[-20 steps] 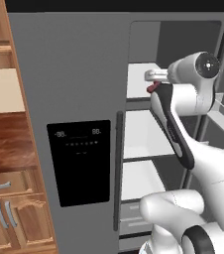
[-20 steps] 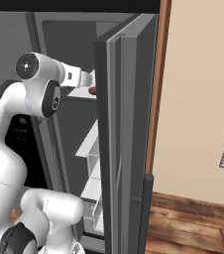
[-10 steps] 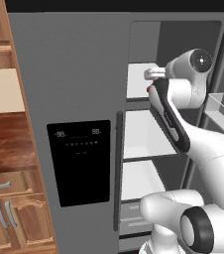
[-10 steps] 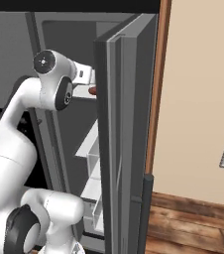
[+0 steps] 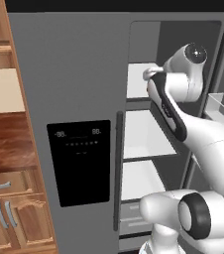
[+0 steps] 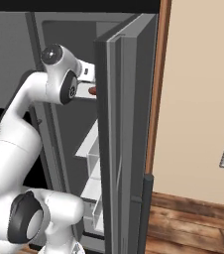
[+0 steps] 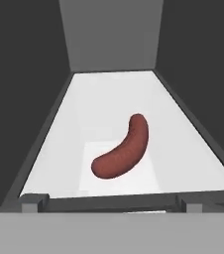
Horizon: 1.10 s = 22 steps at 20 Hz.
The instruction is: Retrieve the sausage and cheese from the fridge and place them on the cutting board on the counter.
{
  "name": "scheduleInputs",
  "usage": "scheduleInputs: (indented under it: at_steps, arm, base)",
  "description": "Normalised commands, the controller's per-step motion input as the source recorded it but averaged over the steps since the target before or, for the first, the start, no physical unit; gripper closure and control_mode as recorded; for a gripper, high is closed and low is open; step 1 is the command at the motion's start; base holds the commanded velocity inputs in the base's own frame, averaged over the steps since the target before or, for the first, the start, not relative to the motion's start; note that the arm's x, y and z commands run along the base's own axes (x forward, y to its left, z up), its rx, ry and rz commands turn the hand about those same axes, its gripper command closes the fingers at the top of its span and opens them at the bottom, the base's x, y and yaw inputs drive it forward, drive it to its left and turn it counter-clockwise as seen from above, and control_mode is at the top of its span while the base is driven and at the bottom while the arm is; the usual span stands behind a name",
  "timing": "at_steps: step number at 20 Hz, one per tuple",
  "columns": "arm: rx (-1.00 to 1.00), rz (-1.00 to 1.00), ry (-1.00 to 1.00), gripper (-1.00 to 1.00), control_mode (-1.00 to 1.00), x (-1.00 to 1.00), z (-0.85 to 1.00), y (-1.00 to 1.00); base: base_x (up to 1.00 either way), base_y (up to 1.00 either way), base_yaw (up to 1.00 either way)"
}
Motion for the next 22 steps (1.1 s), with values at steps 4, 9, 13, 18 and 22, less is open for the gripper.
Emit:
scheduleInputs:
  at_steps: [4,9,13,18,22]
  arm:
    - [-0.02,0.00,0.15,-1.00,-1.00,0.34,-0.39,0.00]
    - [-0.01,0.00,0.05,-1.00,-1.00,0.52,-0.25,0.00]
    - [0.00,0.00,0.00,-1.00,-1.00,0.34,-0.04,0.00]
    - [0.00,0.00,0.00,-1.00,-1.00,0.16,-0.14,-0.08]
    - [0.00,0.00,0.00,-1.00,-1.00,0.19,-0.22,-0.13]
  base:
    - [0.00,0.00,0.00]
    - [0.00,0.00,0.00]
    - [0.00,0.00,0.00]
    - [0.00,0.00,0.00]
    - [0.00,0.00,0.00]
